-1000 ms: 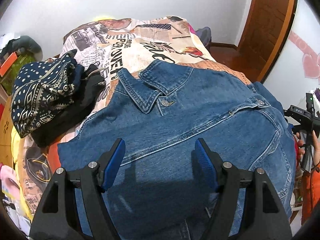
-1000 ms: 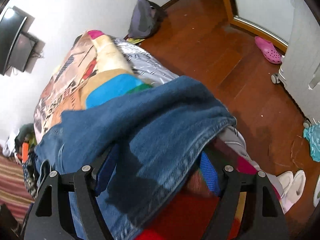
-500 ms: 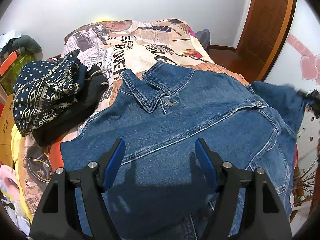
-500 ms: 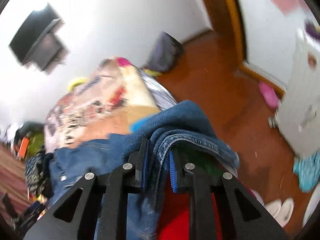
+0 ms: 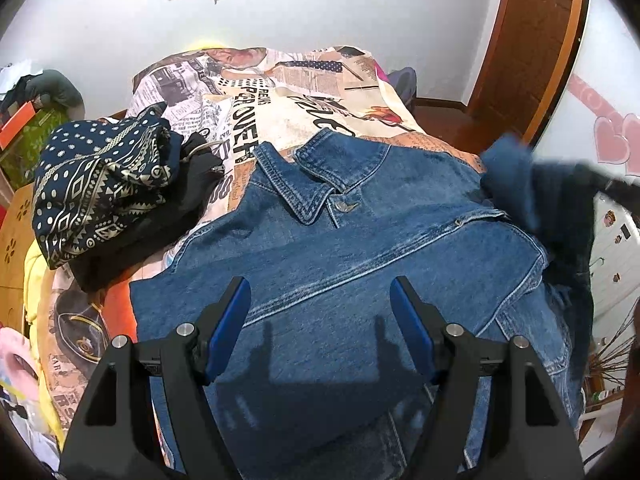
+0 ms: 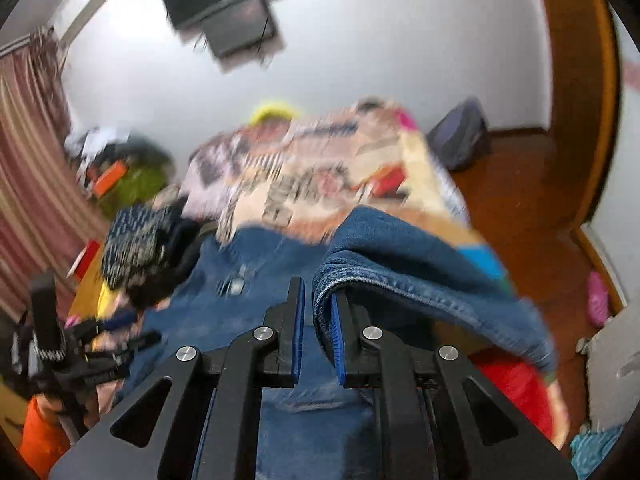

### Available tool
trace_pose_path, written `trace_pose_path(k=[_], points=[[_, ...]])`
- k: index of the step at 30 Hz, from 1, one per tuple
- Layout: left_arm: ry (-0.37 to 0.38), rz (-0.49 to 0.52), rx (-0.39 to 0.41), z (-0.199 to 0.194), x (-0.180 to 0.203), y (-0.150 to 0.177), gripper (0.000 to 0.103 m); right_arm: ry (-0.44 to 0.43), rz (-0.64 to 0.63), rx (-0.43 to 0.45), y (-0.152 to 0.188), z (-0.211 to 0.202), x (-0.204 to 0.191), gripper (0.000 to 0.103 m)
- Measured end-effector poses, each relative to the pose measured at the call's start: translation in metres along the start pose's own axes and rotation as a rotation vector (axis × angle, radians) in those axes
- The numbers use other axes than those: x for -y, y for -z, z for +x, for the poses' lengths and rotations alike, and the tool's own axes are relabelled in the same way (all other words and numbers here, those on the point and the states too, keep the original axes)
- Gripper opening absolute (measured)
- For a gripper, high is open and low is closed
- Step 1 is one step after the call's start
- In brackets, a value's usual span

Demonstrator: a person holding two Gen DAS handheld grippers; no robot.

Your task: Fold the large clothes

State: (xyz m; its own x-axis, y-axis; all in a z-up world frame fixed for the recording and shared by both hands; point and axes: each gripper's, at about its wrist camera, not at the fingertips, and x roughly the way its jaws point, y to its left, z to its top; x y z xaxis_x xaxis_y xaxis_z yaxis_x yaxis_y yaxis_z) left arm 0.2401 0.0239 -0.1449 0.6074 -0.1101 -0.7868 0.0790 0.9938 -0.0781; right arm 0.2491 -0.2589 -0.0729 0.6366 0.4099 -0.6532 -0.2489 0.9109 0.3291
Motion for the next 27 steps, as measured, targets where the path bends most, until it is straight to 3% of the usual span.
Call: trace_pose_path(k=[3,8,15,18,21,24,27], points=[[-0.002,0.006,-0.003,-0.001,-0.001,0.005,0.071,-0.034,0.012,-0.087,0.020,0.021,-0.006,0.011],[-0.009,0.010,-0.011,-0.001,0.000,0.011,0.071,0.002,-0.036,-0.174,0.043,0.041,-0.024,0.012],[-0.017,0.037,-0.002,-0.002,0.009,0.011,0.071,0.017,-0.039,-0.128,0.030,0.013,-0.022,0.017],[-0.019,0.046,0.006,-0.002,0.012,0.009,0.071,0.039,0.008,-0.077,0.022,-0.003,-0.012,0.039],[-0.012,0.047,0.009,-0.001,0.015,0.007,0.071,0.099,0.079,0.009,0.016,-0.025,0.003,0.049],[-0.016,0.048,0.008,0.001,0.016,0.005,0.071,0.124,0.173,0.067,0.013,-0.044,0.026,0.066],[-0.014,0.042,0.006,0.004,0.017,0.003,0.071,0.166,0.268,0.102,0.013,-0.053,0.051,0.073]])
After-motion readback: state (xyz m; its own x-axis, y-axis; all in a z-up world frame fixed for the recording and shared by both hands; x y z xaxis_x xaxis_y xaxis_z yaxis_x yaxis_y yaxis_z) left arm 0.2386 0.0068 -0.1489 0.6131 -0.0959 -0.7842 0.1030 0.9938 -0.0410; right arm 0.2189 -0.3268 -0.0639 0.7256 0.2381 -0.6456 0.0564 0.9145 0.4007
